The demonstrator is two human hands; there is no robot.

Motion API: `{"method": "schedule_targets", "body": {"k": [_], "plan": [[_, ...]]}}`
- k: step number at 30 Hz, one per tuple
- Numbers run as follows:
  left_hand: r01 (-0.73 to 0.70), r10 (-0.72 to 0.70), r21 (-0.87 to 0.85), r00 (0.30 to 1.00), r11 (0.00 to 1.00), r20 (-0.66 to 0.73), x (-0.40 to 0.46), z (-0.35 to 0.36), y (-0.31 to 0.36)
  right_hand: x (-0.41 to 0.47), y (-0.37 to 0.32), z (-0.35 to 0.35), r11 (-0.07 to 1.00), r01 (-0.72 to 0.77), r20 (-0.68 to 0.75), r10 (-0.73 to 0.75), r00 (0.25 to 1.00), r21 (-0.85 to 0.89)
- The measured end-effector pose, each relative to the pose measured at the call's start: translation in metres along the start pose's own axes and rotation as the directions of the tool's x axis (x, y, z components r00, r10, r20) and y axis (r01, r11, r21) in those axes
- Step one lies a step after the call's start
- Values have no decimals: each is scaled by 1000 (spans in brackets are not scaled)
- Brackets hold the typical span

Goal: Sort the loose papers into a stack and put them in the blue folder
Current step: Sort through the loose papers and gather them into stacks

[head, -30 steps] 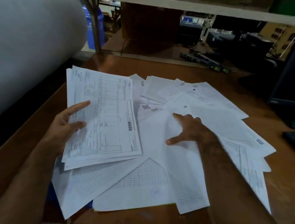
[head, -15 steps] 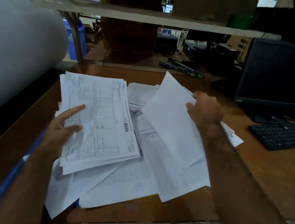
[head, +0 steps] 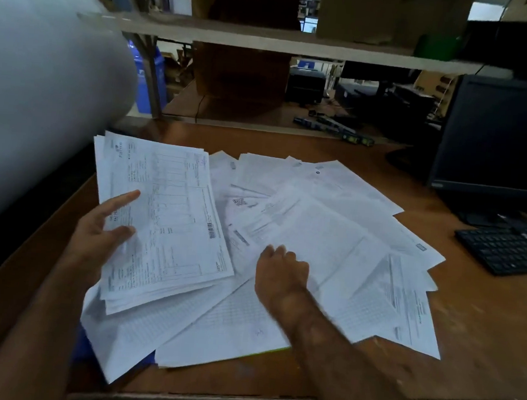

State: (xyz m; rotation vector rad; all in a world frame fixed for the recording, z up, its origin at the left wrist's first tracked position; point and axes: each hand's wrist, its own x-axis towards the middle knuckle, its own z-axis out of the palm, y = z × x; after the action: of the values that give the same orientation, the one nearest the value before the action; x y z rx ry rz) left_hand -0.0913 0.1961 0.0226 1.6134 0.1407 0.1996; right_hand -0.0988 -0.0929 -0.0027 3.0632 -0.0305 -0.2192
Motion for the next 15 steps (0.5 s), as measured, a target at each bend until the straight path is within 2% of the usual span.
{"method": "schedule_targets", "body": {"k": [3, 9, 11, 13, 15], "plan": [[-9, 9, -3, 999, 1000, 40, -3, 2, 0, -2, 0, -9, 998, 60, -9, -60, 998, 27], [-17, 16, 19, 999, 1000, 44, -1, 3, 4, 47, 55, -34, 921, 143, -113, -109, 988, 364], [-10, 9, 8, 998, 1000, 58, -1, 4, 3, 72, 94, -45, 923, 137, 2, -148, 989, 360], [-2, 3, -15, 996, 1000, 86, -1, 6, 2, 90, 126, -50, 952, 124, 203, -185, 962, 281], [-1, 5, -28, 993, 1000, 121, 0, 9, 1, 102, 142, -49, 970, 109, 315, -175, 933, 218]]}}
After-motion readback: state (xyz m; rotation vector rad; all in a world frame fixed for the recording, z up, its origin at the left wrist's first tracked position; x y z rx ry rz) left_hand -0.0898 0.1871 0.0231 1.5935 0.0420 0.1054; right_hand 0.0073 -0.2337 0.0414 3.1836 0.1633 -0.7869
